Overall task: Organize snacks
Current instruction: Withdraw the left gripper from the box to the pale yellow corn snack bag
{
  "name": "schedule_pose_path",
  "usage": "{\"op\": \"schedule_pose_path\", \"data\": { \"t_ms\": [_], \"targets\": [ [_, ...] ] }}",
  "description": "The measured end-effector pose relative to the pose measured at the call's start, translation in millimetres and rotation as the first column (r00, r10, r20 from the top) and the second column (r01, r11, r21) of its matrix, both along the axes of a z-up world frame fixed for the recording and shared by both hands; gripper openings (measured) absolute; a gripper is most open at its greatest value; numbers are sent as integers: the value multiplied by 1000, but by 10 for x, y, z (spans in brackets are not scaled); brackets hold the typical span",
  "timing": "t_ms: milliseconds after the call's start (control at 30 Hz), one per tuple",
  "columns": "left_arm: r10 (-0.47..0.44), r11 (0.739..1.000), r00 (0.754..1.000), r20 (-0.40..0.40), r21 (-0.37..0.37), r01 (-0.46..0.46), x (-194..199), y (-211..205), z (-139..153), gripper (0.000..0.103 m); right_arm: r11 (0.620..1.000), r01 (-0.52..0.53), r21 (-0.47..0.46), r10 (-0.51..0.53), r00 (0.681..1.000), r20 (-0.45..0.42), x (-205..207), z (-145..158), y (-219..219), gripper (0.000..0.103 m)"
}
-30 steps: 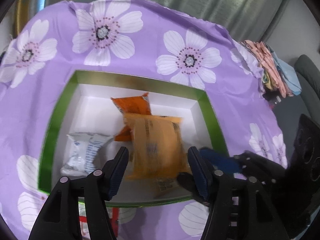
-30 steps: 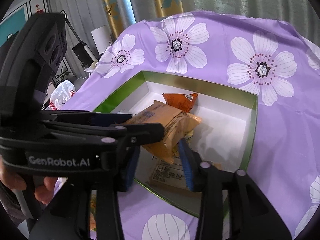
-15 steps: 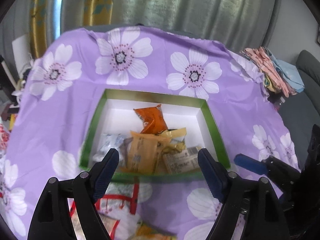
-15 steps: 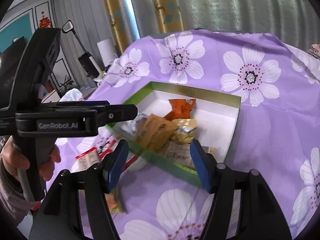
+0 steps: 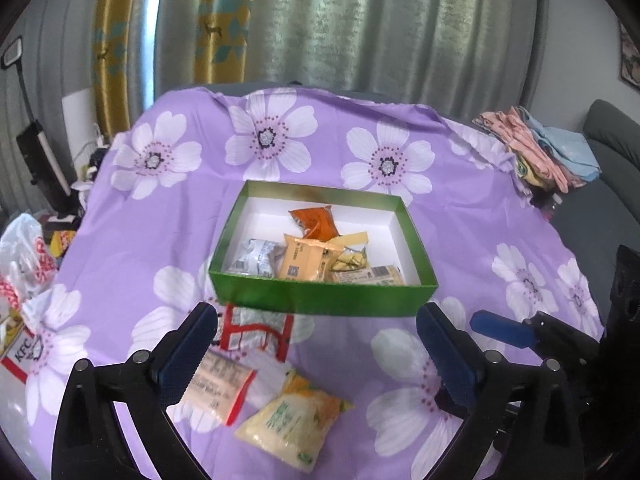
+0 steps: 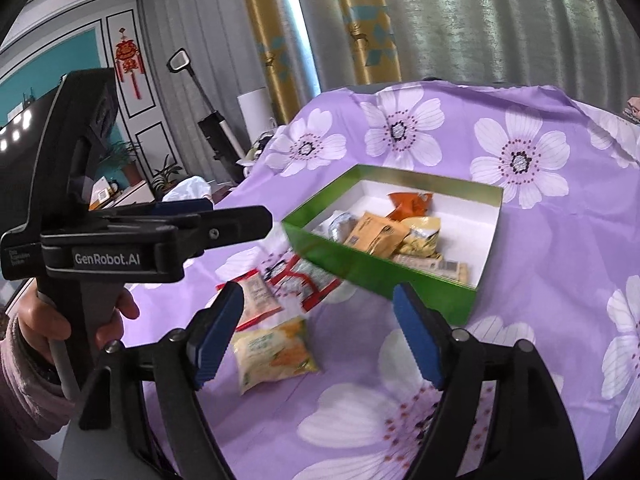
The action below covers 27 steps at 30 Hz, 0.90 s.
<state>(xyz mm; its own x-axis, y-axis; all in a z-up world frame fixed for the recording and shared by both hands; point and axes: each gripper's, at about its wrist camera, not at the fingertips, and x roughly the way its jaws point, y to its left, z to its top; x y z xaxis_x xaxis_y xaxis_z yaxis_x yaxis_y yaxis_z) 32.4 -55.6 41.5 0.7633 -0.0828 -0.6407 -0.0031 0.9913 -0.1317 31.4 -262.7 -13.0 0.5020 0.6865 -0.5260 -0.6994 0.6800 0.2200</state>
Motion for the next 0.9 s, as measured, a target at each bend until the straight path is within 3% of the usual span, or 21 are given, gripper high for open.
{"op": "schedule_pose_path", "data": {
  "t_ms": [233, 567, 900],
  "targets": [
    [12, 1000, 1000, 12, 24, -13, -335, -2, -22, 100, 1000, -13, -14, 13, 1000, -13, -203, -41, 25, 78],
    [70, 992, 989, -129, -92, -82, -467, 308, -468, 99, 997, -23, -69, 19, 998, -56, -290, -257, 95, 78],
    [86, 961, 964, -253, -236, -147, -531, 606, -981, 99, 988, -38, -151, 20, 992, -122, -224, -633, 179, 78]
  ]
}}
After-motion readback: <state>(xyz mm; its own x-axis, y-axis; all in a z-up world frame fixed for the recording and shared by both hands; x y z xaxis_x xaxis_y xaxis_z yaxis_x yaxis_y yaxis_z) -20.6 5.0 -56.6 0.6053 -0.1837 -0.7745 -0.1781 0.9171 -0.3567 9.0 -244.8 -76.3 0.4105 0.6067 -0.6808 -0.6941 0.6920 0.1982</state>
